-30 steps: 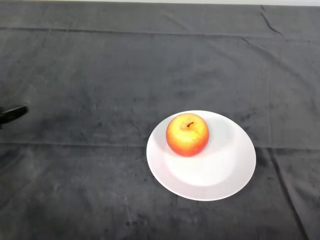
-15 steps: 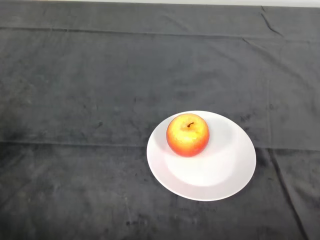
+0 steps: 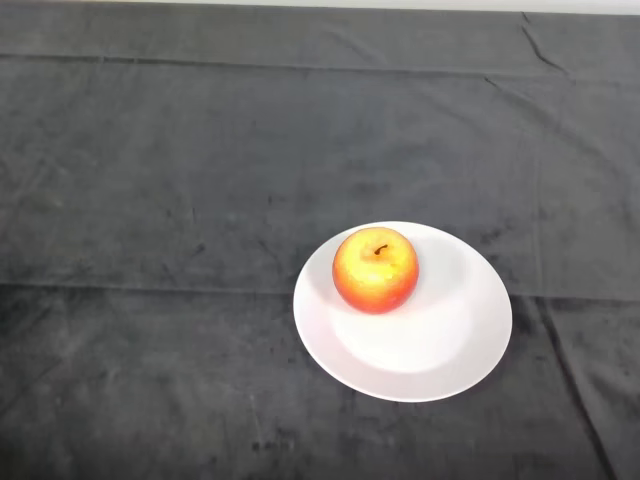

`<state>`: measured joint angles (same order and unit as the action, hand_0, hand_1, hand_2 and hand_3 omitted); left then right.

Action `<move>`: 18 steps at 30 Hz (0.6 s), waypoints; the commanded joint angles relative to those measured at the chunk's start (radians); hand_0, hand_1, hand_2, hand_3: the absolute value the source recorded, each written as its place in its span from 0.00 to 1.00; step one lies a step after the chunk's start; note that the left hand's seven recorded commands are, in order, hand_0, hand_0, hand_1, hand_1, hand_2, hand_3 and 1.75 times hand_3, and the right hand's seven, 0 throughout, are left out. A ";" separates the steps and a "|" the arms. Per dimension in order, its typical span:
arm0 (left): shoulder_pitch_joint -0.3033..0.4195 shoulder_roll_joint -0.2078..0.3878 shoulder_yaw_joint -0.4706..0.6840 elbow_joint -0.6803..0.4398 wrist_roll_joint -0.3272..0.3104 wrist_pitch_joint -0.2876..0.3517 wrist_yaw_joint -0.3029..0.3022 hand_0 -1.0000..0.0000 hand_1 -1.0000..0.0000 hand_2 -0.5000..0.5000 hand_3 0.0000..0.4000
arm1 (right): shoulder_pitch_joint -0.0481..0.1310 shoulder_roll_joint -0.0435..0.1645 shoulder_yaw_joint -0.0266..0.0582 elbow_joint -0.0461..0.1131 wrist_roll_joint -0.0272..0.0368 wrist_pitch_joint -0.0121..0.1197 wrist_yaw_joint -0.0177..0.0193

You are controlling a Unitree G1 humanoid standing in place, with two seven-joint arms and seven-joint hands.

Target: Move the apple to the plate

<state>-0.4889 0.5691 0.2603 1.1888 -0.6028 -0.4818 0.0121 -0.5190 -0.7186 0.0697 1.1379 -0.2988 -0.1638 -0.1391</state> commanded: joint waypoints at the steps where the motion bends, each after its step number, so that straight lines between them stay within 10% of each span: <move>1: 0.023 0.032 0.041 0.017 0.014 0.016 0.015 1.00 1.00 0.50 0.00 | 0.079 0.036 0.0273 0.034 -0.0262 0.008 0.0205; 18: 0.021 0.025 0.099 -0.017 0.041 0.048 0.024 1.00 1.00 0.50 0.00 | 0.080 0.036 0.0271 0.033 -0.0259 0.009 0.0207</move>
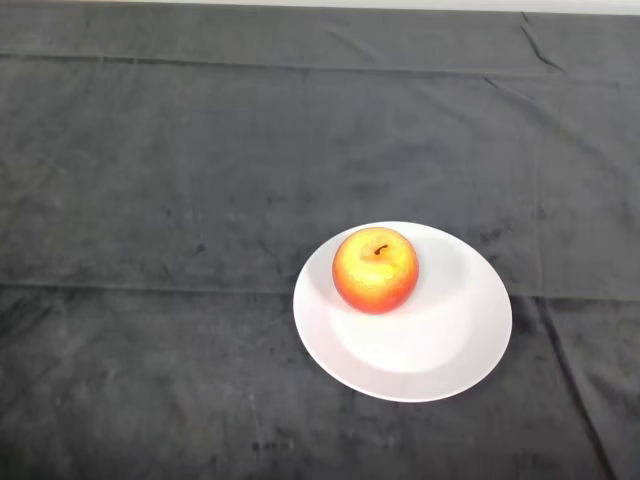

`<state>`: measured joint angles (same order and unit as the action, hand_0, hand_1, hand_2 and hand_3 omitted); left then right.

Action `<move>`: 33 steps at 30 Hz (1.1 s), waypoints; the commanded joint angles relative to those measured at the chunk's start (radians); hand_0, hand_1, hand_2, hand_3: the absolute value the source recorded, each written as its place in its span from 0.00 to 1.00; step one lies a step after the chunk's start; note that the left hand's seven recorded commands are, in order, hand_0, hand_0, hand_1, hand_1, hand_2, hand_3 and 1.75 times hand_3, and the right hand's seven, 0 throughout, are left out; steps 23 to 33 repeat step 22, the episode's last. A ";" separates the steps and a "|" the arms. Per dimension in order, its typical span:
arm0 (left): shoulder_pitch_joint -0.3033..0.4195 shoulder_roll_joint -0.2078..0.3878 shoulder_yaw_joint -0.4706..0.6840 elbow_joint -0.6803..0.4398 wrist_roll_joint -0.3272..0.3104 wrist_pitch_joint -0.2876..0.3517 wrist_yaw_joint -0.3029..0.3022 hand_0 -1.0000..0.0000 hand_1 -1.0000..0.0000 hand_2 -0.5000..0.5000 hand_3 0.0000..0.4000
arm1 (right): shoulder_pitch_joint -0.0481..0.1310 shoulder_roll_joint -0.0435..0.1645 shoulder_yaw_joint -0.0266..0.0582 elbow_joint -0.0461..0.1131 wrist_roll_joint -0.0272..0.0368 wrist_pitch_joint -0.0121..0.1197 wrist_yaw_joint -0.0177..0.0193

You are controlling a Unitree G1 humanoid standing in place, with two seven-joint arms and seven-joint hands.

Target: Move the apple to the plate

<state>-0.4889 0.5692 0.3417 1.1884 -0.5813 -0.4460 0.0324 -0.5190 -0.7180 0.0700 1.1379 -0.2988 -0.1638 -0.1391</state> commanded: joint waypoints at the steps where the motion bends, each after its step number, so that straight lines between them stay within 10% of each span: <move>1: 0.020 0.024 0.021 -0.018 0.021 0.014 0.004 1.00 1.00 0.50 0.00 | 0.080 0.035 0.0268 0.033 -0.0259 0.009 0.0207; 33: 0.009 0.011 0.092 -0.044 0.029 0.039 -0.020 1.00 1.00 0.50 0.00 | 0.081 0.035 0.0266 0.031 -0.0256 0.010 0.0210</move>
